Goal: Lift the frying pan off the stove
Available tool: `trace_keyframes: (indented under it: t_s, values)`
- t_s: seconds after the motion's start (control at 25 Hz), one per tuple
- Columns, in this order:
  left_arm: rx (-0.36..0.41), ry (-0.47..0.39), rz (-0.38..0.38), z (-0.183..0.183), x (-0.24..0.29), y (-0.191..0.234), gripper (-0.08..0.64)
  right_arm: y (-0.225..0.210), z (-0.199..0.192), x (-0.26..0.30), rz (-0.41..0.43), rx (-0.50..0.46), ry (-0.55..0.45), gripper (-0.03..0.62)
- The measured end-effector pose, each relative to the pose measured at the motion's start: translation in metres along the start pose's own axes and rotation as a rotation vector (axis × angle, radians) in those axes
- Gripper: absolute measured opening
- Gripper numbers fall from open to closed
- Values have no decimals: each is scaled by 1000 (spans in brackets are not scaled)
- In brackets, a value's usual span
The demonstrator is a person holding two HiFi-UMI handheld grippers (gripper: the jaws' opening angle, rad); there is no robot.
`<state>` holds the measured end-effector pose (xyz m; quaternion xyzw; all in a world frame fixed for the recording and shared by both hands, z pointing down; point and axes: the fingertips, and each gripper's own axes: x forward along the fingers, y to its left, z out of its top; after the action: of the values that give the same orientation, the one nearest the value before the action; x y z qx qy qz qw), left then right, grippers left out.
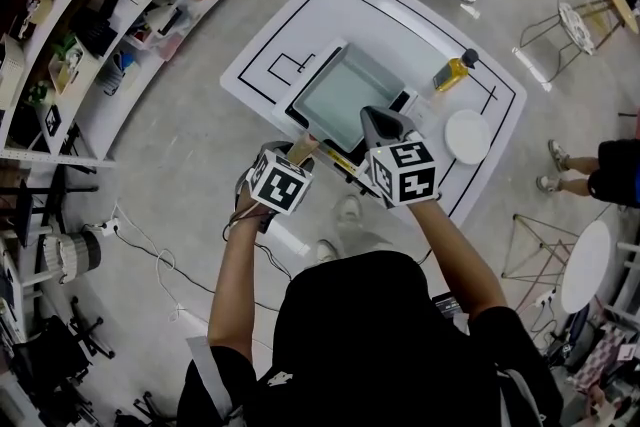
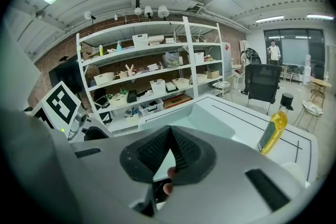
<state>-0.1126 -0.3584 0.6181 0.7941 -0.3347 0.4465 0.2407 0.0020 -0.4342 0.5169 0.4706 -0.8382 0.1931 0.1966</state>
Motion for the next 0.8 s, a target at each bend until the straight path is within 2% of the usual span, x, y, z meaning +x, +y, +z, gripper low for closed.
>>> trace_keyframes:
  t_s: [0.32, 0.44, 0.8]
  values:
    - [92, 95, 58, -11, 11, 3, 181, -5, -3, 1, -6, 10, 6, 2]
    - [98, 105, 67, -11, 13, 4, 135, -7, -5, 0, -8, 13, 9, 2]
    - [103, 116, 54, -11, 14, 3, 115, -8, -8, 0, -9, 13, 19, 2]
